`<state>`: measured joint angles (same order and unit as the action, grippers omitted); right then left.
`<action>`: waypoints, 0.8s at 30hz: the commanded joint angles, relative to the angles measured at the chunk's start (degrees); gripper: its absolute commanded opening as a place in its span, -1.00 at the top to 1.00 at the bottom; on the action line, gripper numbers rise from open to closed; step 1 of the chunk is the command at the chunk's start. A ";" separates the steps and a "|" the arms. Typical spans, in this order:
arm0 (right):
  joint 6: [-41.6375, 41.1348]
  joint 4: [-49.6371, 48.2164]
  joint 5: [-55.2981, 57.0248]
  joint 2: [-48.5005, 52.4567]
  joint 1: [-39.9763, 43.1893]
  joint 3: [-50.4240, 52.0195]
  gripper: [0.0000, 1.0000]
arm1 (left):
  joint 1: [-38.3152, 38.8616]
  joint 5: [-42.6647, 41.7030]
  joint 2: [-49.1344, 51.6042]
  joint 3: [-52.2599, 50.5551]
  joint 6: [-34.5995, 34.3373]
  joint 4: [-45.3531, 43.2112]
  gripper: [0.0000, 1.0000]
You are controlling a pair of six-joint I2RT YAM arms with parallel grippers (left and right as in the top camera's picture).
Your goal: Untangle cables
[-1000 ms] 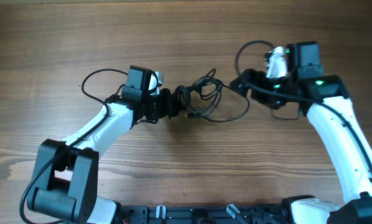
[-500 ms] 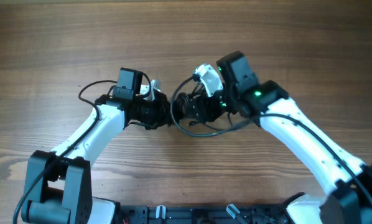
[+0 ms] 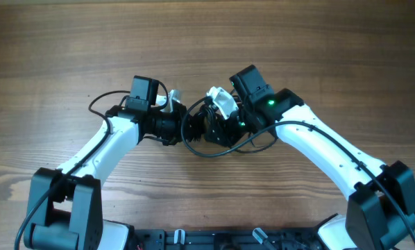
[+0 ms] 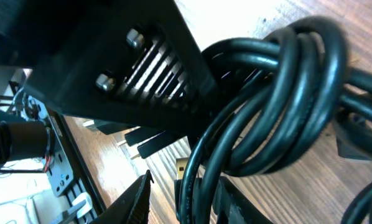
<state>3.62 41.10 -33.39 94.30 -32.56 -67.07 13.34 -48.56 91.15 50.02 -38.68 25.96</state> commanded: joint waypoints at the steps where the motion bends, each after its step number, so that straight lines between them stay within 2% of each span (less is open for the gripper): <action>1: 0.68 1.77 2.08 1.03 -0.28 -0.70 0.48 | -0.02 -3.26 -1.16 0.31 0.68 -0.39 0.92; 3: -1.01 1.53 2.05 1.01 -0.26 -0.70 0.88 | -0.02 -3.26 -1.16 0.31 0.68 -0.37 0.92; 4: -3.13 0.96 1.73 0.94 -0.26 -0.72 0.91 | -0.02 -3.23 -1.16 0.31 0.70 -0.37 0.92; 8: -4.11 -0.09 -7.30 -1.55 -0.26 -2.08 0.91 | -0.02 -0.52 -1.16 0.31 0.68 0.24 0.92; 13: -8.63 -0.09 -9.92 -11.17 -0.20 -3.87 0.91 | -0.02 1.36 -1.16 0.28 0.70 0.94 0.92; 16: -10.67 -1.49 -15.30 -17.99 1.03 -3.87 0.91 | -0.02 2.05 -1.16 0.28 0.70 1.16 0.92; 19: -13.46 -2.36 -15.91 -23.04 4.39 -3.87 0.91 | -0.02 2.19 -1.16 0.28 0.70 1.18 0.92; 24: -21.44 -6.64 -16.76 -28.50 16.31 -3.87 0.91 | -0.02 4.17 -1.16 0.28 0.70 1.99 0.92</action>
<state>-11.42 36.38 -46.52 69.21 -21.78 -69.28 13.45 -48.10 90.96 50.02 -38.20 27.27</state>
